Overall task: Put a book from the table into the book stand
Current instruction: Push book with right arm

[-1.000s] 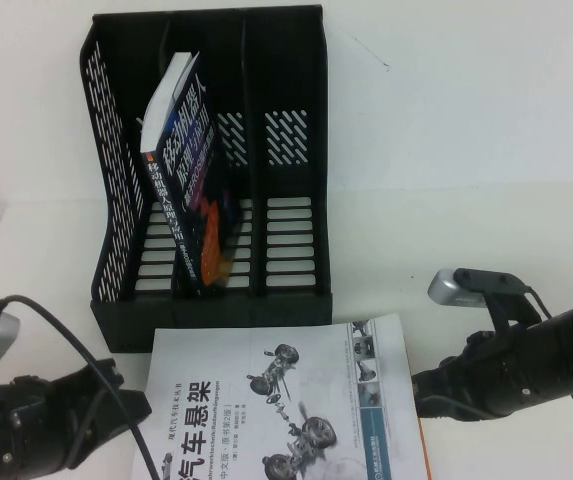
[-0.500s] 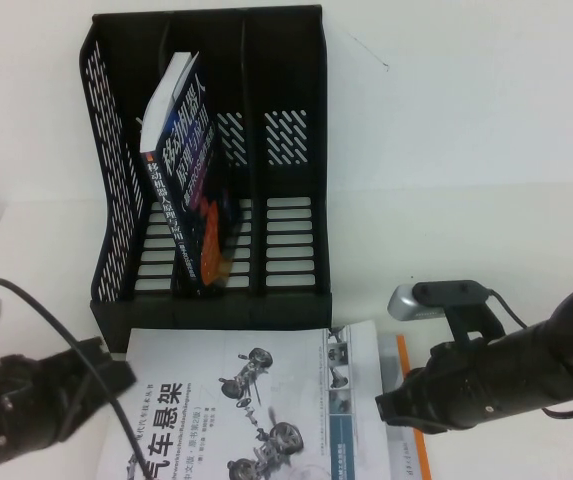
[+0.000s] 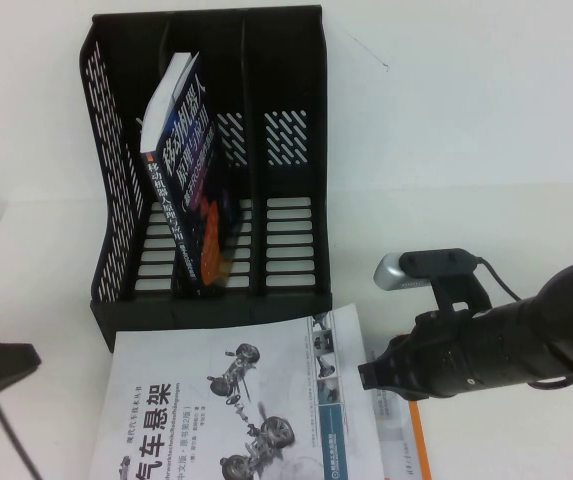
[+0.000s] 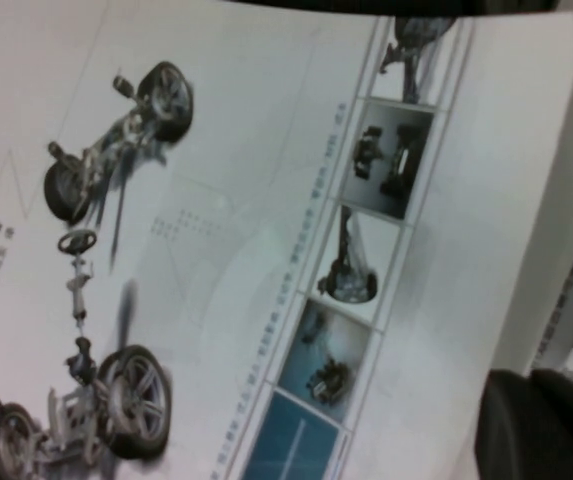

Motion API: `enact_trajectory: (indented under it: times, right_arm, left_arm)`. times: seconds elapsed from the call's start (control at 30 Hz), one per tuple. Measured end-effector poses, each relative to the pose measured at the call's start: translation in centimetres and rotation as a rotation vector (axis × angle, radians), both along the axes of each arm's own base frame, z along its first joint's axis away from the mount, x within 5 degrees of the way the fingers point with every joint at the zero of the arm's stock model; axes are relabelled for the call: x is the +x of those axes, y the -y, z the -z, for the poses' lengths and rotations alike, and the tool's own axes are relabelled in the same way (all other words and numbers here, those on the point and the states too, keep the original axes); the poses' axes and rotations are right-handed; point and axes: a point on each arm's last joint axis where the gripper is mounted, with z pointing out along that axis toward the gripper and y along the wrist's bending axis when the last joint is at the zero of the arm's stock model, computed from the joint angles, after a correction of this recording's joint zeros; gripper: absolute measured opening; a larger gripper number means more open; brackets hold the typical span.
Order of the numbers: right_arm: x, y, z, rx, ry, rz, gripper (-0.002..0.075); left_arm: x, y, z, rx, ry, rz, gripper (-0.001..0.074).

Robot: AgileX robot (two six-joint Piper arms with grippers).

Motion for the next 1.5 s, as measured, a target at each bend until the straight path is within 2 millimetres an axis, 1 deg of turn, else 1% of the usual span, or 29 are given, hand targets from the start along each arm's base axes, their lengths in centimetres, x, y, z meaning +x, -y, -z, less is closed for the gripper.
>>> enact_trajectory:
  times: [0.1,0.17,0.23,0.4,0.47,0.53,0.63,0.87,1.0,1.2,1.37,1.5]
  right_arm:
    - [-0.1,0.1,-0.5,0.001,0.016,-0.006,-0.0001]
    - [-0.1,0.1,-0.8,-0.003,0.03,-0.018,-0.0001]
    - [-0.2,0.1,-1.0,-0.007,0.038,-0.03,-0.0001]
    - [-0.3,0.2,-1.0,-0.012,0.037,-0.047,-0.0001]
    - [-0.2,0.2,-1.0,-0.018,0.05,-0.041,-0.0001]
    - [-0.1,0.3,-1.1,-0.024,0.063,-0.032,-0.0001]
    - [-0.1,0.3,-1.0,-0.026,0.062,-0.037,-0.0001]
    - [-0.3,0.2,-0.9,-0.026,0.046,-0.06,-0.0001]
    - [-0.3,0.1,-0.3,-0.034,0.026,-0.064,-0.0001]
    - [-0.2,-0.1,1.7,-0.051,-0.042,-0.059,-0.0001]
    - [0.2,-0.6,2.0,-0.037,-0.071,-0.068,-0.0001]
    - [0.7,-1.3,1.8,-0.014,-0.089,-0.097,-0.0001]
  left_arm:
    - [0.8,-1.6,0.1,-0.048,-0.028,0.022,0.0001]
    - [1.4,-2.0,0.9,-0.079,-0.067,0.039,0.0041]
    - [1.8,-2.0,2.0,-0.11,-0.112,0.065,0.0126]
    - [2.9,-1.0,4.8,-0.151,-0.196,0.154,0.0459]
    - [3.3,-0.6,5.3,-0.164,-0.193,0.171,0.0534]
    - [3.7,-0.4,5.8,-0.173,-0.193,0.185,0.0569]
    - [4.0,-0.1,6.4,-0.19,-0.207,0.192,0.0576]
    - [4.5,-0.3,8.3,-0.219,-0.255,0.168,0.0573]
    - [4.6,-0.4,9.2,-0.233,-0.286,0.168,0.0569]
    - [4.6,-0.3,9.7,-0.262,-0.293,0.182,0.0539]
    - [4.6,-0.3,10.0,-0.271,-0.305,0.182,0.0534]
    - [4.7,-0.3,10.5,-0.274,-0.321,0.179,0.0533]
